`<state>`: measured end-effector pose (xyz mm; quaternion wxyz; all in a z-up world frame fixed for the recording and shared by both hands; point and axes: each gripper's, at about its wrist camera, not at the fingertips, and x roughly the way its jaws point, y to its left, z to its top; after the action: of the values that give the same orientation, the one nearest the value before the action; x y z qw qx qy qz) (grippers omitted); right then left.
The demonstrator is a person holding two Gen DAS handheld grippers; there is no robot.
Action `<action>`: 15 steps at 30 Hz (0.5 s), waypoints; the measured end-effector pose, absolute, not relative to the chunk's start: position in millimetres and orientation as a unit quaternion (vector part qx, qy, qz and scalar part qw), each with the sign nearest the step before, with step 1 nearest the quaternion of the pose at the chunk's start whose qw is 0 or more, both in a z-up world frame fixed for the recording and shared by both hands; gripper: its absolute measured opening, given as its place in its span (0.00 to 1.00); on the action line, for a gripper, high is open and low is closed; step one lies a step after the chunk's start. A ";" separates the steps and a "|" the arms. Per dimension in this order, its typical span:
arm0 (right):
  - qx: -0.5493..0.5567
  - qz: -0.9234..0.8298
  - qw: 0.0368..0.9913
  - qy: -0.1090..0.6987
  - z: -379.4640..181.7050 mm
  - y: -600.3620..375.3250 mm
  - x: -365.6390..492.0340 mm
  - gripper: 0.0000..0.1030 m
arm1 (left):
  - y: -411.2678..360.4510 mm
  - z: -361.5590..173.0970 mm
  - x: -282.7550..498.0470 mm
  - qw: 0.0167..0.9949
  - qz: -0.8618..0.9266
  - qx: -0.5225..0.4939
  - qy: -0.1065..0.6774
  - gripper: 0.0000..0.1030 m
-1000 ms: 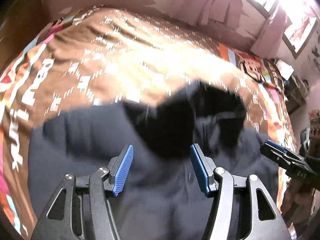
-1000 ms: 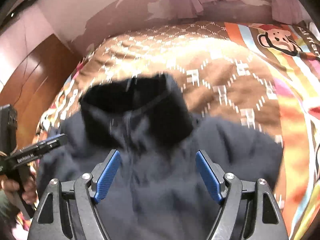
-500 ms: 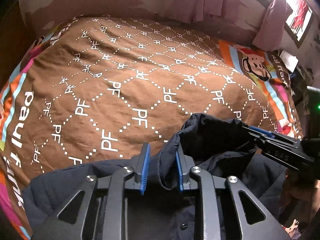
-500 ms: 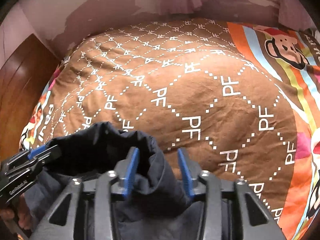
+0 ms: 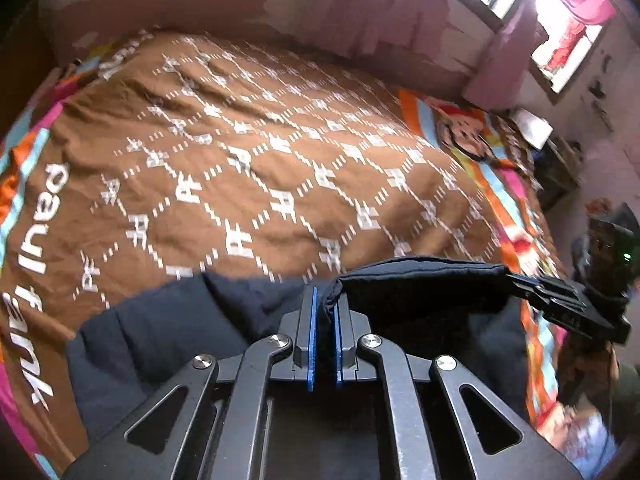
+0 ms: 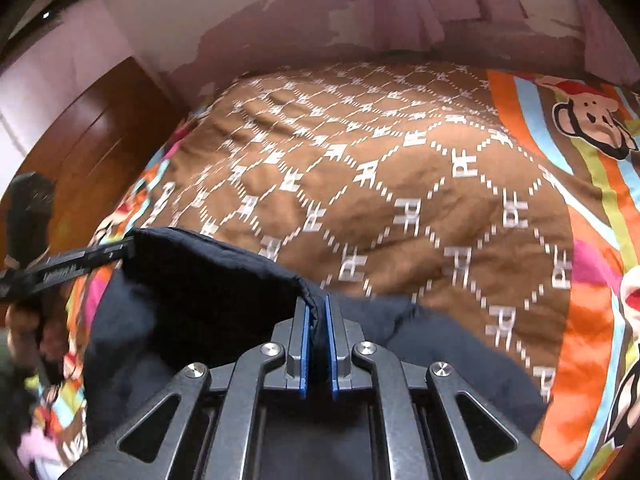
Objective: Fold large clothes
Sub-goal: 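Lift the hem with both grippers and fold it toward the fur collar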
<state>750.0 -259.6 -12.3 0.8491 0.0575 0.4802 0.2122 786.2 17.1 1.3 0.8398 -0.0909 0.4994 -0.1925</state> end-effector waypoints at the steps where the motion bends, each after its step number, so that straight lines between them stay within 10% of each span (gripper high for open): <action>1: 0.041 0.218 0.843 0.490 -15.8 -255.8 740.9 0.07 | 15.7 -1.1 780.5 0.832 -0.203 -0.079 0.510 0.05; 15: 0.053 0.215 0.778 0.588 -114.3 -241.7 732.3 0.07 | -28.5 -100.0 757.9 0.771 -0.167 0.044 0.613 0.05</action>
<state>732.3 -241.7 -114.3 0.7782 0.0529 0.5878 0.2147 757.9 -28.5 -100.0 0.7712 0.0438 0.6127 -0.1672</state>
